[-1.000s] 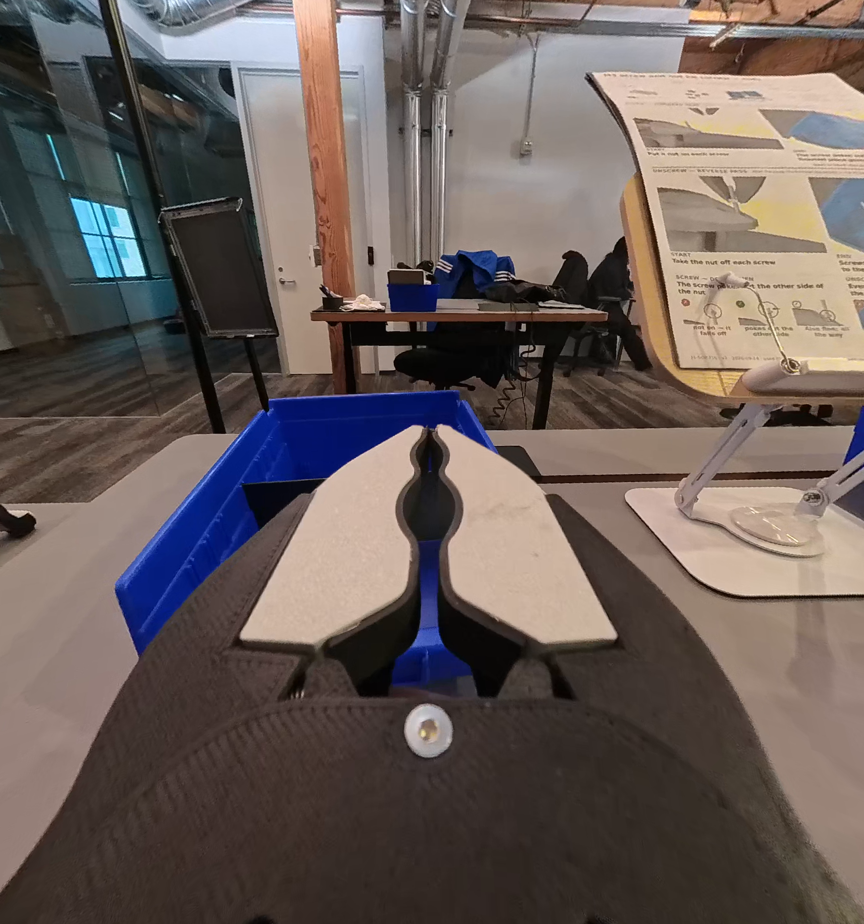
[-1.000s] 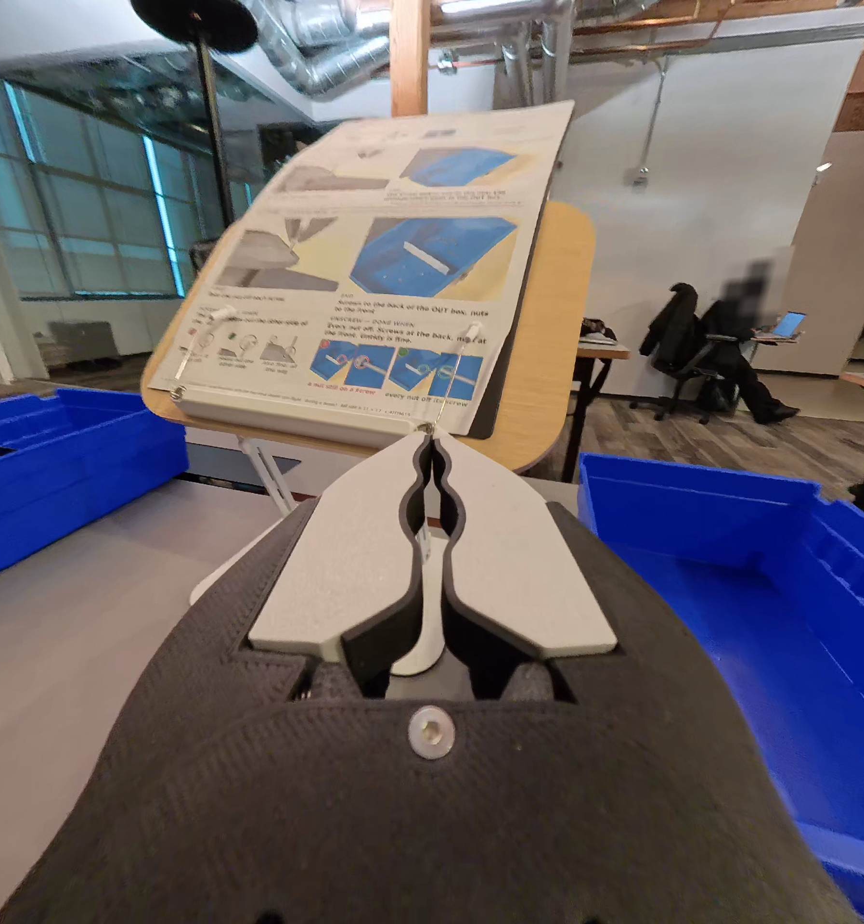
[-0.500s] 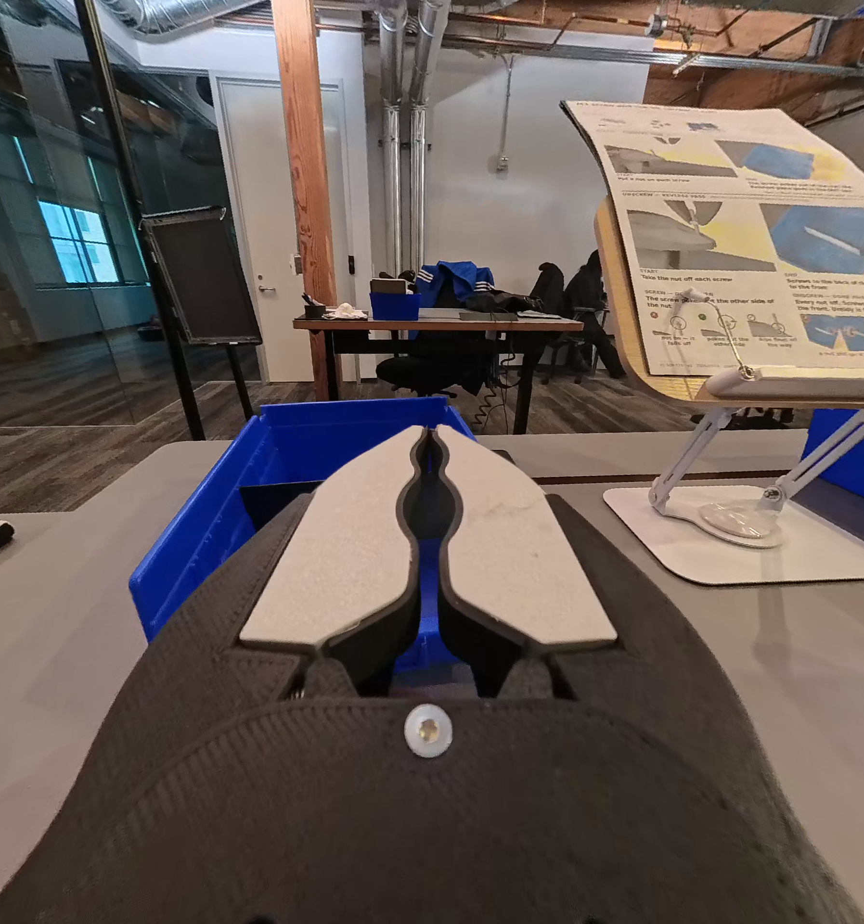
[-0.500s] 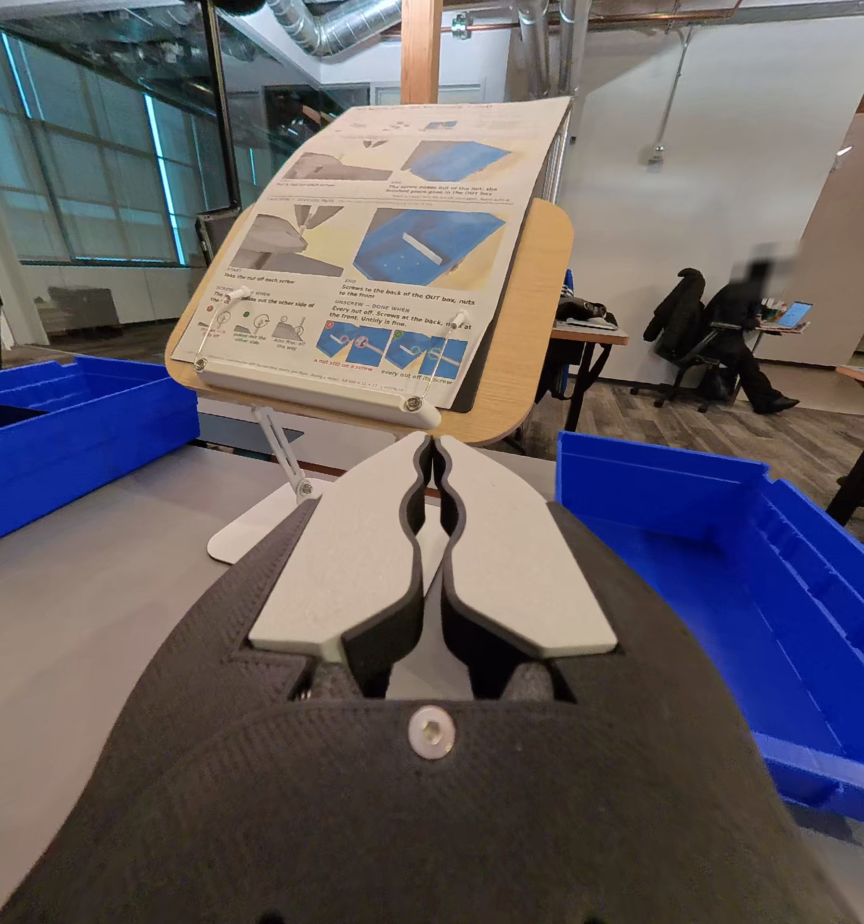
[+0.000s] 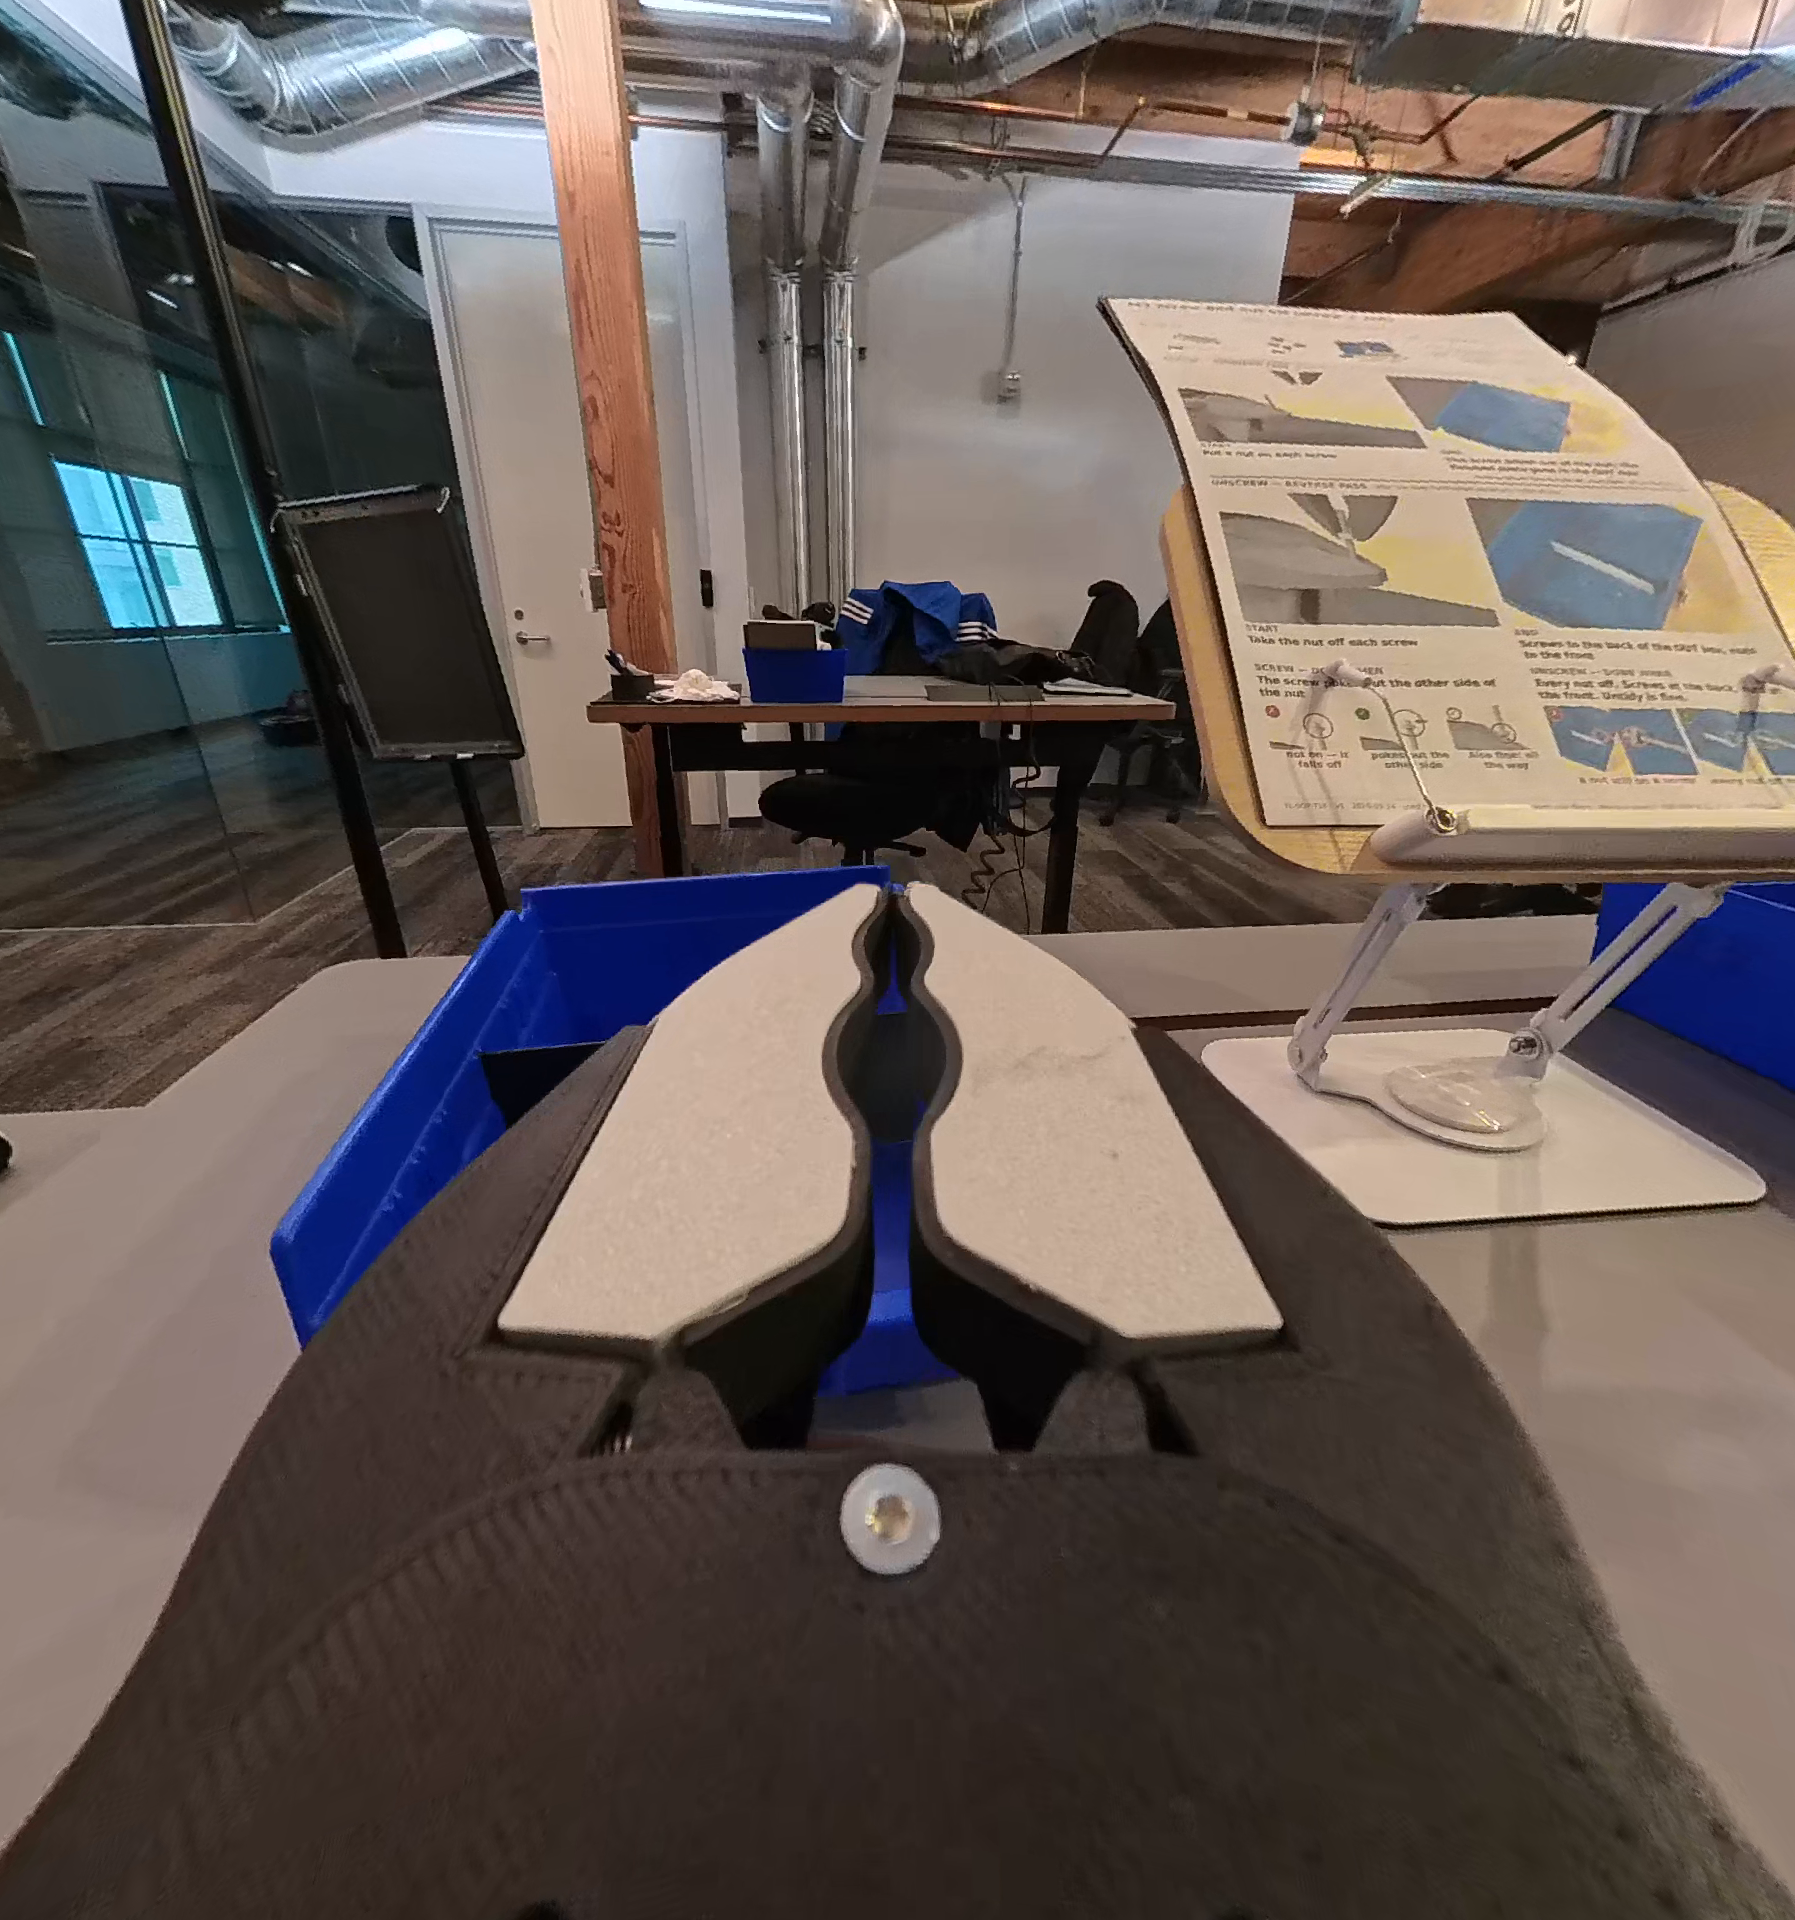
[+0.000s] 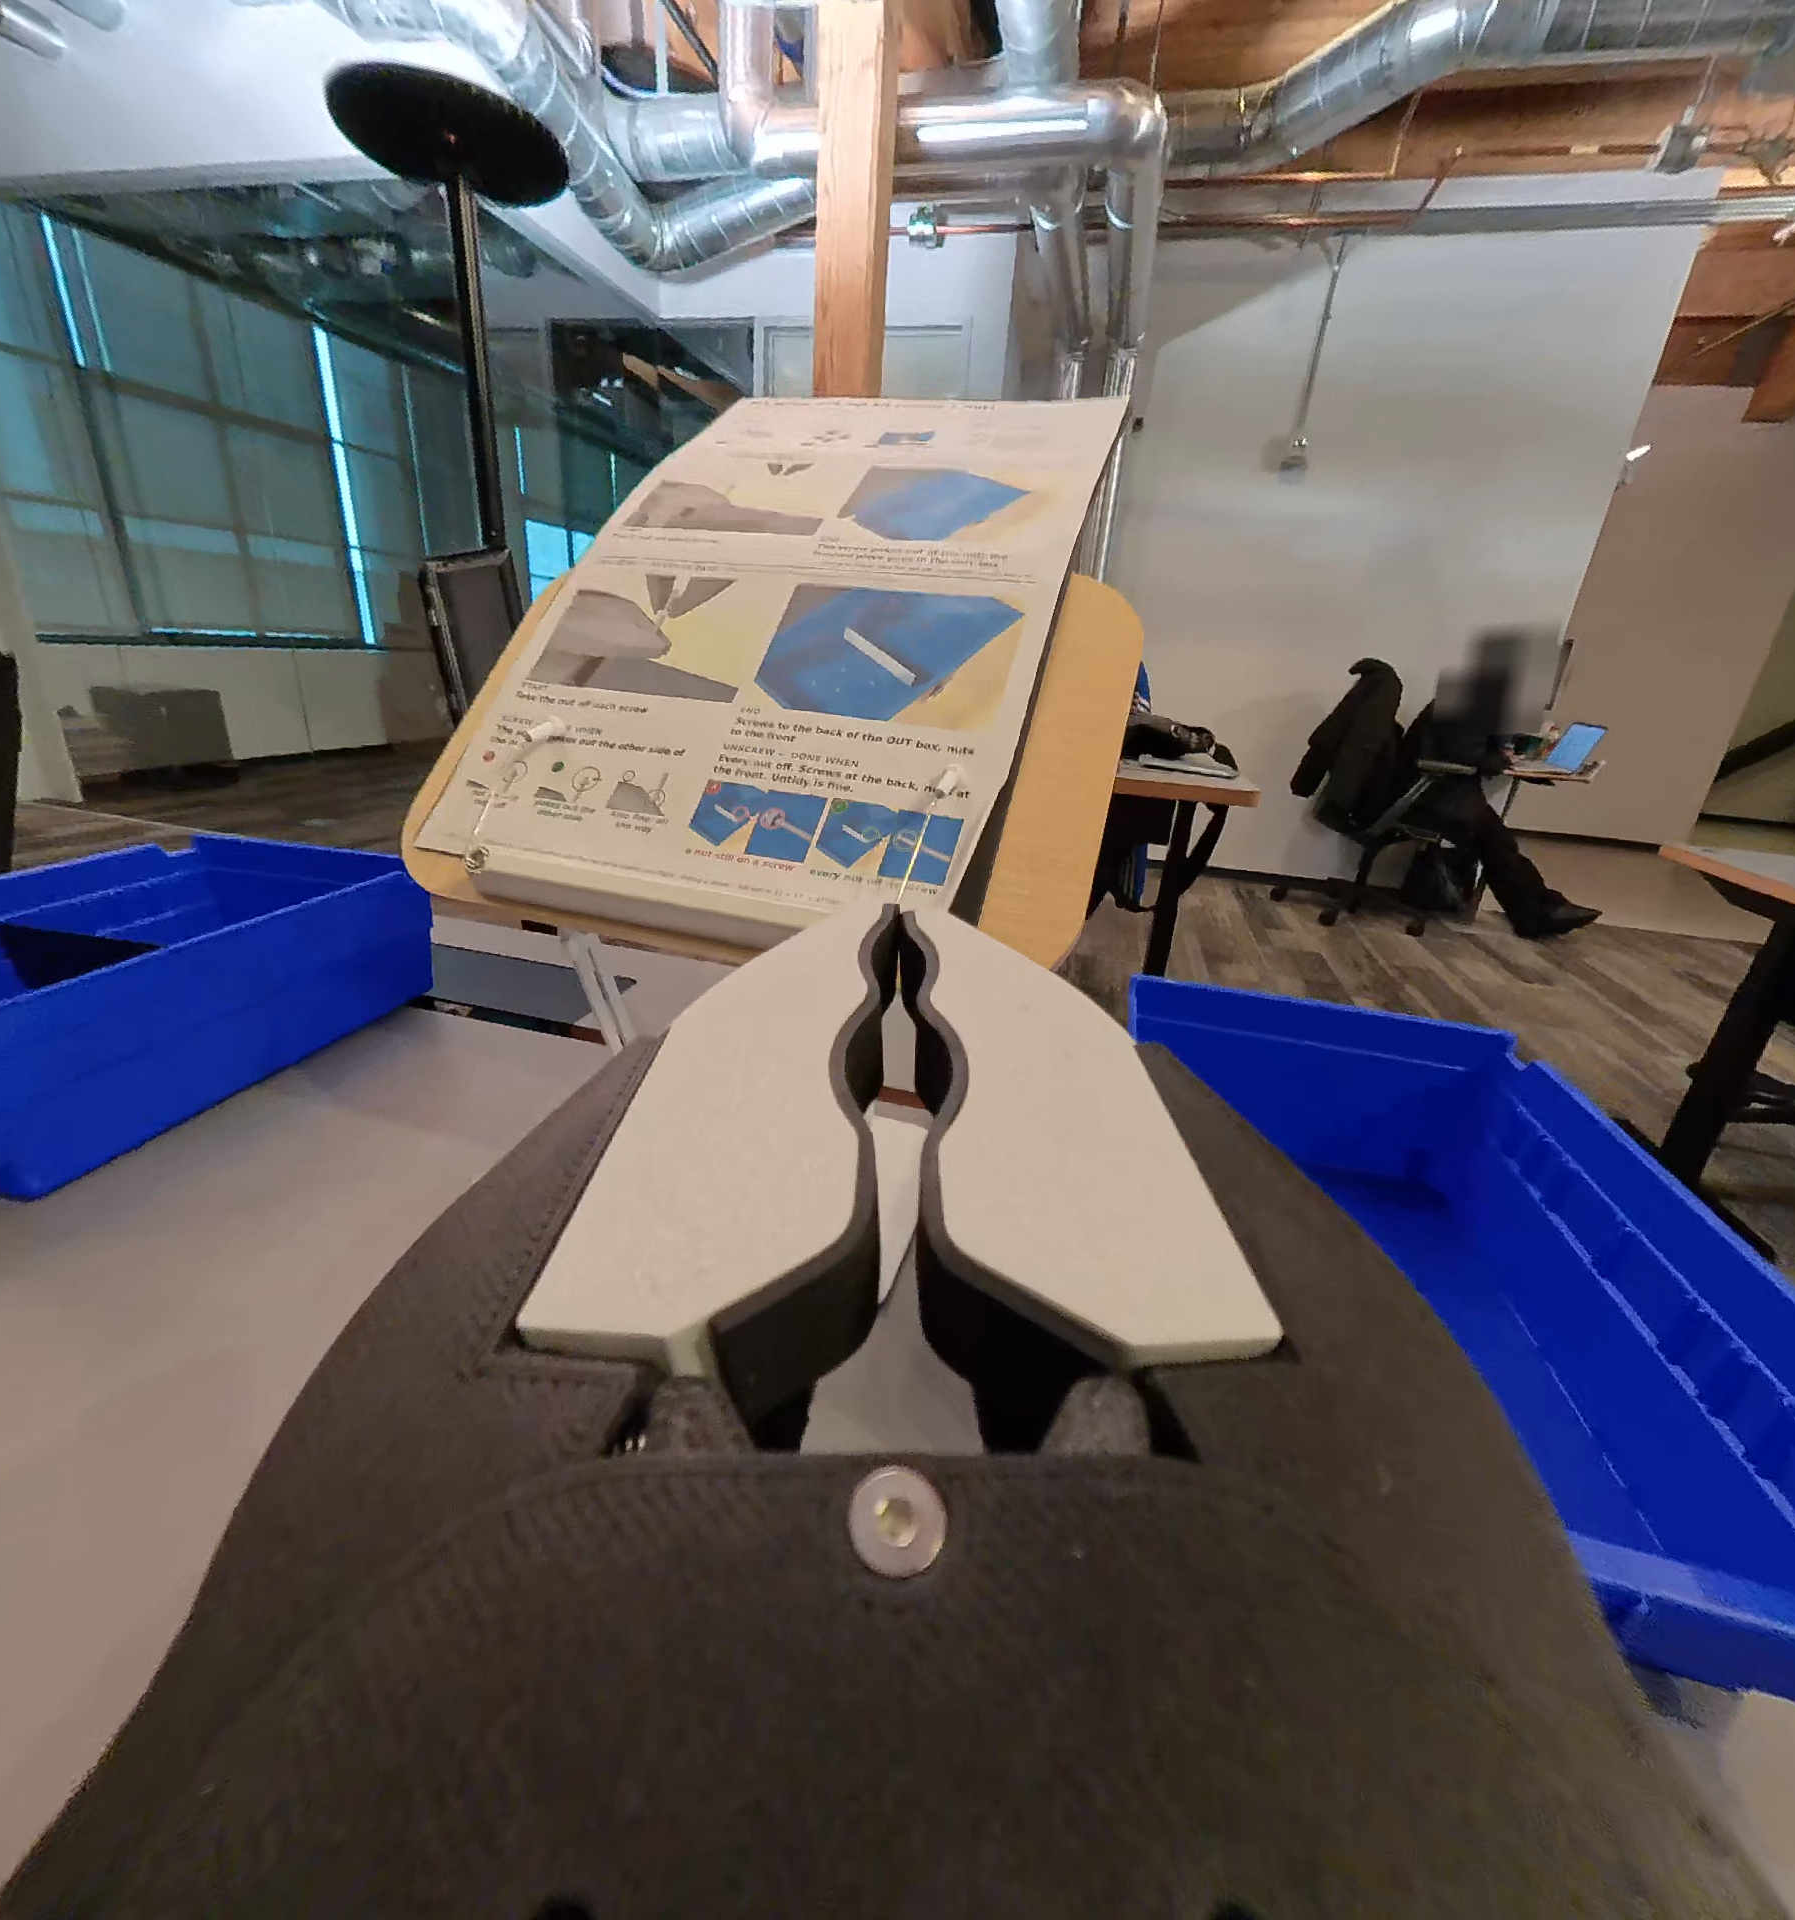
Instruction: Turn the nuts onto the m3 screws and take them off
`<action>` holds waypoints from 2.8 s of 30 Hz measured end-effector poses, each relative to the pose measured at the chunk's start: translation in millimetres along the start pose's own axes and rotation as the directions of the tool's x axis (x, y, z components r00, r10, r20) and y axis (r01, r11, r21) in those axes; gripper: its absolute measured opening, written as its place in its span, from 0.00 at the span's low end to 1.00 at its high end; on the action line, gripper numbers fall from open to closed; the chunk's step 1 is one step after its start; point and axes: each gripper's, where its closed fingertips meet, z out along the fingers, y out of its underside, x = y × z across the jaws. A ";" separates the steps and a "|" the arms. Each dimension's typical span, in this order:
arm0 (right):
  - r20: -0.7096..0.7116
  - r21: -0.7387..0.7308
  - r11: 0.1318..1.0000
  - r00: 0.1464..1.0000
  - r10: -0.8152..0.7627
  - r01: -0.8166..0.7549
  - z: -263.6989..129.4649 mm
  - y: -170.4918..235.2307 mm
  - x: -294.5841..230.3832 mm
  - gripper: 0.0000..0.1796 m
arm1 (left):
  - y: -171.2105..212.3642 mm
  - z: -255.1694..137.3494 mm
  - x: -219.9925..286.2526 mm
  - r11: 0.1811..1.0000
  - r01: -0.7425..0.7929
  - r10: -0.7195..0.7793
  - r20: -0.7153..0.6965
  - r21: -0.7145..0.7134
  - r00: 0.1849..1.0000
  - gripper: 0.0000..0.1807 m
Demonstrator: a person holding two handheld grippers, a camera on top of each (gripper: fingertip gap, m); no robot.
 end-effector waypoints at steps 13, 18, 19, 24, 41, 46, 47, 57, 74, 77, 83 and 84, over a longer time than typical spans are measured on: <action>-0.011 -0.001 1.000 1.000 -0.004 0.004 -7.1 1.5 6.4 0.00 | -7.6 1.6 6.4 1.000 0.008 -0.008 -0.024 0.010 1.000 0.00; -0.010 -0.007 1.000 1.000 -0.023 0.023 -6.0 4.7 4.7 0.00 | -5.8 4.0 10.2 1.000 0.003 -0.003 -0.035 0.002 0.999 0.00; -0.012 -0.016 1.000 1.000 -0.026 0.026 -5.2 6.4 4.4 0.00 | -5.8 4.3 11.4 1.000 -0.001 0.001 -0.037 0.002 0.999 0.00; -0.003 -0.015 1.000 1.000 -0.023 0.023 -3.8 8.6 3.4 0.00 | -6.0 5.5 17.8 1.000 -0.015 0.015 -0.049 -0.005 0.999 0.00; 0.026 -0.051 0.998 0.999 -0.030 0.031 5.6 24.3 -7.7 0.00 | 0.8 10.5 27.6 0.992 -0.109 0.111 0.032 -0.070 0.993 0.00; 0.036 -0.056 0.998 0.999 -0.026 0.028 6.5 26.0 -11.0 0.00 | -5.4 8.9 38.2 0.993 -0.113 0.114 0.020 -0.044 0.993 0.00; 0.036 -0.055 0.998 0.999 -0.027 0.029 6.5 26.1 -11.3 0.00 | -6.2 8.4 39.3 0.993 -0.115 0.115 0.024 -0.035 0.993 0.00; 0.042 -0.079 0.996 0.998 -0.042 0.045 9.8 39.6 -13.9 0.00 | 42.6 21.0 53.0 0.994 -0.036 0.039 0.030 -0.106 0.999 0.00; 0.057 -0.073 0.996 0.997 -0.048 0.052 12.1 36.4 -22.0 0.00 | 25.6 32.1 84.1 0.993 -0.100 0.104 0.053 -0.070 0.993 0.00; 0.059 -0.068 0.996 0.997 -0.047 0.051 11.6 34.1 -22.9 0.00 | 24.4 37.7 94.6 0.998 -0.050 0.052 0.051 -0.049 0.997 0.00; 0.068 -0.064 0.997 0.997 -0.047 0.052 11.6 32.8 -22.2 0.00 | 13.7 39.6 122.6 0.999 0.042 -0.042 -0.154 -0.002 0.987 0.00; 0.070 -0.066 0.997 0.997 -0.043 0.048 12.1 33.4 -21.6 0.00 | 13.0 38.8 122.0 0.999 0.049 -0.050 -0.172 -0.008 0.984 0.00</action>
